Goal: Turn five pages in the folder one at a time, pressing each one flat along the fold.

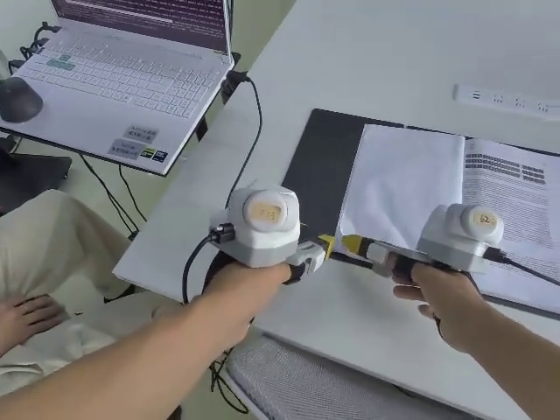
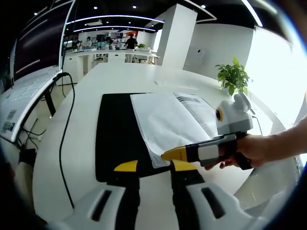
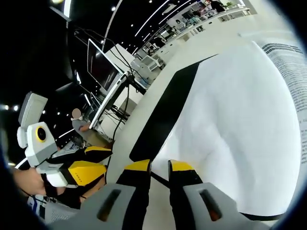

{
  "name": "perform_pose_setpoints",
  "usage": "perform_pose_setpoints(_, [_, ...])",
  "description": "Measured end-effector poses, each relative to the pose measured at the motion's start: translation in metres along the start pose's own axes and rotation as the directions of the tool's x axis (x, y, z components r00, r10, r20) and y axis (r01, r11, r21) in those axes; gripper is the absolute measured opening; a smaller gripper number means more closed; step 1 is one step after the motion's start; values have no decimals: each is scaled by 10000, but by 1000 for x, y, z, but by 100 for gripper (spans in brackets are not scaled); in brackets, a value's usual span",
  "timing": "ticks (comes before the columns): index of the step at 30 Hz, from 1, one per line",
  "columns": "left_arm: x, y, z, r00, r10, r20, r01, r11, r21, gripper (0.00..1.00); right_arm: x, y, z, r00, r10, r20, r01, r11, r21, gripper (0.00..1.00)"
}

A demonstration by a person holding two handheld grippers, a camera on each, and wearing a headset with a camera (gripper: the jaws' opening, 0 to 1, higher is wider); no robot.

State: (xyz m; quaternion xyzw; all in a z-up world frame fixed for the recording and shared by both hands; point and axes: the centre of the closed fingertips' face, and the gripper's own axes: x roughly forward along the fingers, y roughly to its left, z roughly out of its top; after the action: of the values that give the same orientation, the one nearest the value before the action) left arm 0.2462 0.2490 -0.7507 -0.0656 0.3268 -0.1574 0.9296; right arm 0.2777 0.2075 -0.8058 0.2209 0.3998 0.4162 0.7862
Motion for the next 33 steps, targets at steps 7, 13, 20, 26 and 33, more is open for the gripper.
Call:
perform_pose_setpoints(7, [28, -11, -1, 9996, -285, -19, 286, 9979, 587, 20, -31, -8, 24, 9933, -168, 1139, 168, 9999, 9, 6])
perform_pose_setpoints(13, [58, -22, -4, 9982, -601, 27, 596, 9937, 950, 19, -60, -21, 57, 9786, -196, 2048, 65, 9979, 645, 8])
perform_pose_setpoints(20, [76, -31, -17, 9984, -489, -281, 529, 9843, 1683, 16, -80, -52, 86, 9693, -325, 2437, 18, 9922, 1250, 5])
perform_pose_setpoints(26, [82, -20, -26, 9999, 29, -150, 1, 9798, 2000, 11, -83, -84, 111, 9739, -354, 2242, -137, 9767, 2141, 0])
perform_pose_setpoints(33, [85, -17, -26, 10000, 78, 20, -80, 9698, 2440, 8, -75, -117, 129, 9749, -541, 2158, -303, 9286, 3698, 0])
